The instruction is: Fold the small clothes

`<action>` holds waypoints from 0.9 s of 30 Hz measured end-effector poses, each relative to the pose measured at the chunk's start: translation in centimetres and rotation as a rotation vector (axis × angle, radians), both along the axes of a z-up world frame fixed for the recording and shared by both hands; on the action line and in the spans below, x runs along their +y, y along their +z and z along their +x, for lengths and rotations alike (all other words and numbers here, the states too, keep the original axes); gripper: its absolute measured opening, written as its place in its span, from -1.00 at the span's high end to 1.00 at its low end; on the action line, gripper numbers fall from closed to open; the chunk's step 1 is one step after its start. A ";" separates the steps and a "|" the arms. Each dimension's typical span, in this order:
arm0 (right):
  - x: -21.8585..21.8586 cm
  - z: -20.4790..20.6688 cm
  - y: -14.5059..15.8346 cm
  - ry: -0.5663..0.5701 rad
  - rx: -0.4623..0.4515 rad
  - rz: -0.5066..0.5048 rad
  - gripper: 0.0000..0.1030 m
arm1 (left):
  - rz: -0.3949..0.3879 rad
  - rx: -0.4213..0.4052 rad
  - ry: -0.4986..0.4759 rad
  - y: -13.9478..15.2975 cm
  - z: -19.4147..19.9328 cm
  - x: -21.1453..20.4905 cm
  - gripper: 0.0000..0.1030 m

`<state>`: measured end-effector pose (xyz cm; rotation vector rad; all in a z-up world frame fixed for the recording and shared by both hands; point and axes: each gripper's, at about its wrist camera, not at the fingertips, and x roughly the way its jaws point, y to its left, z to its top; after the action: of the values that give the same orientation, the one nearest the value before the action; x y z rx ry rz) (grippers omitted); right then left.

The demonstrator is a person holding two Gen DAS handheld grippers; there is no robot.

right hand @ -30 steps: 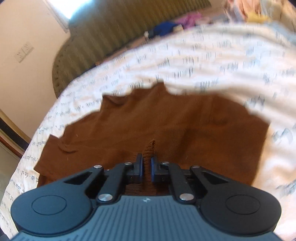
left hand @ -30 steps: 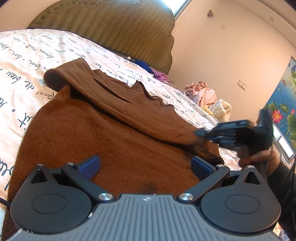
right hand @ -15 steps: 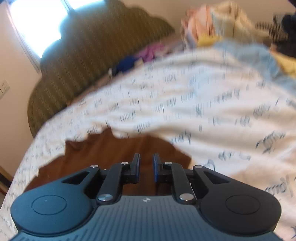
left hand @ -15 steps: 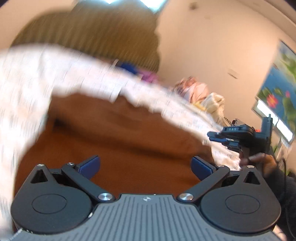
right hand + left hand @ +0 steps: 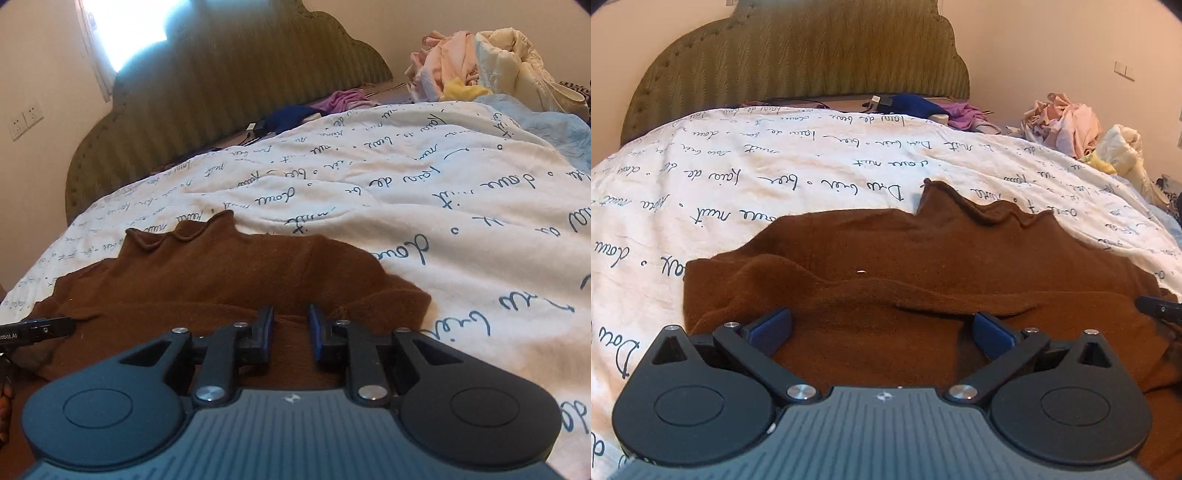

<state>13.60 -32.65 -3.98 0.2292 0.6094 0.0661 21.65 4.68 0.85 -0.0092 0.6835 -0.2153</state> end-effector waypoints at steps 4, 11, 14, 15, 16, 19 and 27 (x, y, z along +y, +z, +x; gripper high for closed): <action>1.7 -0.6 2.1 -0.072 0.021 -0.097 0.58 | 0.097 -0.014 0.023 1.2 -2.0 -1.5 -0.98; 5.6 -5.7 2.0 0.124 0.000 -0.135 -0.81 | 0.037 -0.025 -0.115 1.5 -8.9 -1.6 -1.00; 5.0 -4.9 0.8 0.076 0.046 -0.165 -0.81 | 0.085 0.016 -0.066 0.8 -8.4 -1.8 -0.97; 4.7 -5.3 1.8 0.049 0.065 -0.144 -0.80 | 0.052 0.007 -0.057 1.6 -9.1 -1.2 -0.97; 4.2 -6.3 2.9 0.039 0.061 -0.098 -0.80 | 0.013 -0.006 -0.054 2.4 -10.1 -0.5 -0.98; 1.9 -10.8 4.8 0.105 0.038 0.073 -0.80 | -0.074 -0.011 -0.033 4.1 -14.1 2.3 -0.99; -3.1 -20.1 1.8 0.116 0.232 0.291 -0.74 | -0.419 0.125 0.046 0.9 -21.9 11.1 -0.98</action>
<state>-6.48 -35.78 -2.18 0.4880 0.8439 0.2431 -0.21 15.79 1.78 -0.4420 0.7519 -0.3127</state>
